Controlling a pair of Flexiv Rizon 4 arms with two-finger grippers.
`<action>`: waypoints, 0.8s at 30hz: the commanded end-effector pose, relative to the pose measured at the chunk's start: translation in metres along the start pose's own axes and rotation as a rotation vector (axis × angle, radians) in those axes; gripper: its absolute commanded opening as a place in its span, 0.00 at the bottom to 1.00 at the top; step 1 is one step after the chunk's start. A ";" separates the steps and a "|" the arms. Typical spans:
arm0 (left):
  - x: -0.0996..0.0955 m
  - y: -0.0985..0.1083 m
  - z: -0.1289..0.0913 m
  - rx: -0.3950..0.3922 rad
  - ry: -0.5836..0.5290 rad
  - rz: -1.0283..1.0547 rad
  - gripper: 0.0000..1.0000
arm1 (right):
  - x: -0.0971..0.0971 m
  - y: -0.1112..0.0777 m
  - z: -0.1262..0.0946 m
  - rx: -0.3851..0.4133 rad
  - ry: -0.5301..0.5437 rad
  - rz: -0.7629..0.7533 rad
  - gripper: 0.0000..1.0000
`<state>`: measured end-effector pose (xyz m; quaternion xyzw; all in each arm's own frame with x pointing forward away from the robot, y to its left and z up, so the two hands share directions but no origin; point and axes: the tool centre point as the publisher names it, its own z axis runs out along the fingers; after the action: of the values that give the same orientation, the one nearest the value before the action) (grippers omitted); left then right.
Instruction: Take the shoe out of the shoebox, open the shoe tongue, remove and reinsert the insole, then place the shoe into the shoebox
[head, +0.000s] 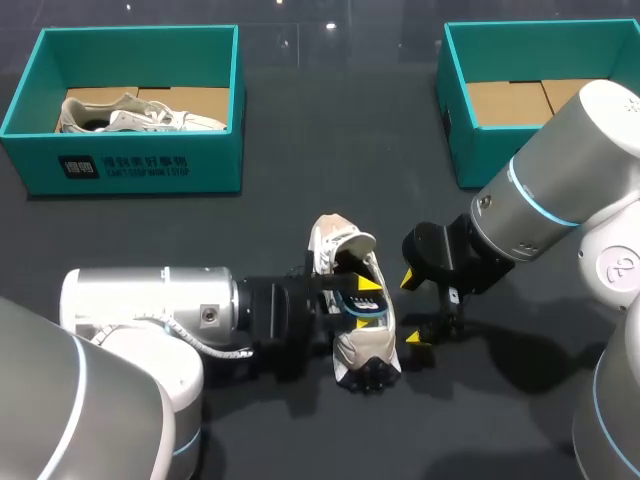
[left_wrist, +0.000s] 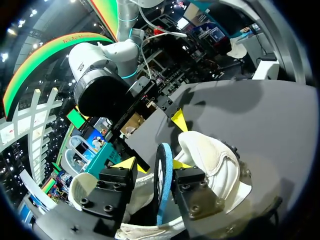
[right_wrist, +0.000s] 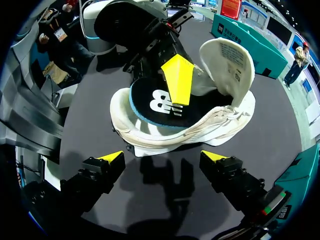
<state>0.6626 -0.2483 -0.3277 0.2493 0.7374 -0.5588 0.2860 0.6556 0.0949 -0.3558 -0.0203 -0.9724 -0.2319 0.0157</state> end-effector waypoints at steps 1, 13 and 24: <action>0.001 -0.006 -0.008 0.003 -0.001 0.003 0.39 | 0.001 0.000 0.001 0.001 -0.003 0.000 1.00; -0.006 -0.005 -0.010 0.006 0.002 -0.005 0.36 | 0.001 0.000 0.001 0.001 -0.003 0.000 1.00; -0.010 0.005 -0.005 0.004 0.046 -0.001 0.00 | 0.001 0.000 0.001 0.001 -0.003 0.000 1.00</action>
<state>0.6657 -0.2390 -0.3220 0.2564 0.7363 -0.5607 0.2787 0.6556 0.0949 -0.3558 -0.0203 -0.9724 -0.2319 0.0157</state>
